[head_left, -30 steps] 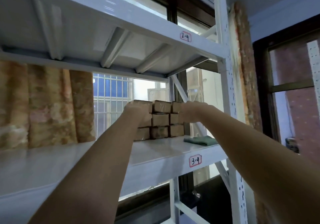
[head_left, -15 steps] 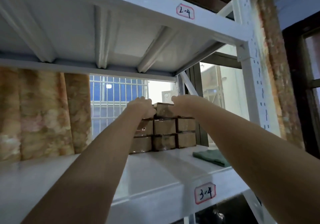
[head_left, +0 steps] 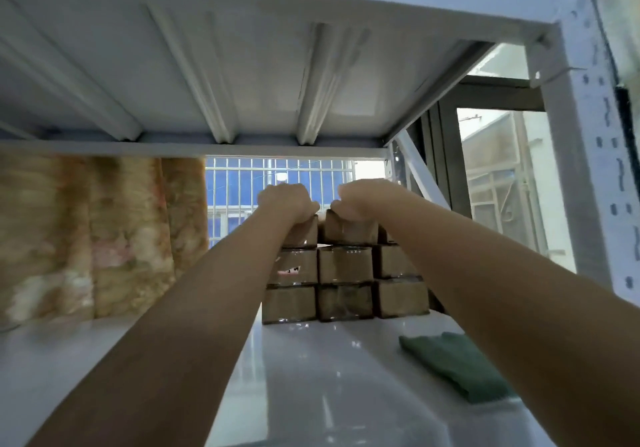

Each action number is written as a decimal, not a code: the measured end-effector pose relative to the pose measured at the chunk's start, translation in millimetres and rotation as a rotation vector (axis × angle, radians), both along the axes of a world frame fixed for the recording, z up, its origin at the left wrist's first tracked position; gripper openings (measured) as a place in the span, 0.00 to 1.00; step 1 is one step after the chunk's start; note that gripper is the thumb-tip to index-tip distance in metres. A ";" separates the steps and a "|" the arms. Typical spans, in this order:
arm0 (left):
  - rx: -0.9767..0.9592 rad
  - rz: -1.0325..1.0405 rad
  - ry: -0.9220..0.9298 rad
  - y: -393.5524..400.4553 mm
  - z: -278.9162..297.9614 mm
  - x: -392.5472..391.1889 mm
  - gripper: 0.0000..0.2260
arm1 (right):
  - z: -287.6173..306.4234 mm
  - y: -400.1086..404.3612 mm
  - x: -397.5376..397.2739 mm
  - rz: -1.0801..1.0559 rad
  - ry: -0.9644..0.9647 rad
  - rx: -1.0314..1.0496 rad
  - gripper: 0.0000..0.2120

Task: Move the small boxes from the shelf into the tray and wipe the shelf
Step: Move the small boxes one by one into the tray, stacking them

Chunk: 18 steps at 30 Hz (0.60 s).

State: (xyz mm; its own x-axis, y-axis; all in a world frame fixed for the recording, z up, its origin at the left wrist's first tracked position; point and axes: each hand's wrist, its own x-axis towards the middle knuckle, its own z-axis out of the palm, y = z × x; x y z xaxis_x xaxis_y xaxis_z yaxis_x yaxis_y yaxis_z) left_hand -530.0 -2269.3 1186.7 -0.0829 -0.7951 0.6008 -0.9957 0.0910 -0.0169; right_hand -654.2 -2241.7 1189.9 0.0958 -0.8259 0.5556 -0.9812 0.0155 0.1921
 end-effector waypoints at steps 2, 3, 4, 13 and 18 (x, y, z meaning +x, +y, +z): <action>0.065 0.027 0.017 -1.4 0.0 -5.6 0.24 | 5.2 -8.1 0.0 0.022 -0.012 0.009 0.20; 0.077 0.040 0.031 -1.8 0.5 -7.7 0.25 | 7.8 -11.9 -0.4 0.031 -0.019 0.011 0.19; 0.084 0.056 0.047 -2.2 1.0 -9.0 0.25 | 9.3 -14.8 -0.4 0.036 -0.026 0.011 0.18; 0.279 0.064 0.227 -20.3 5.2 -9.0 0.30 | 8.1 -30.3 1.0 0.041 -0.125 0.082 0.23; 0.329 0.047 0.251 -23.5 11.2 -5.5 0.20 | 18.0 -35.9 10.8 0.013 -0.195 0.188 0.14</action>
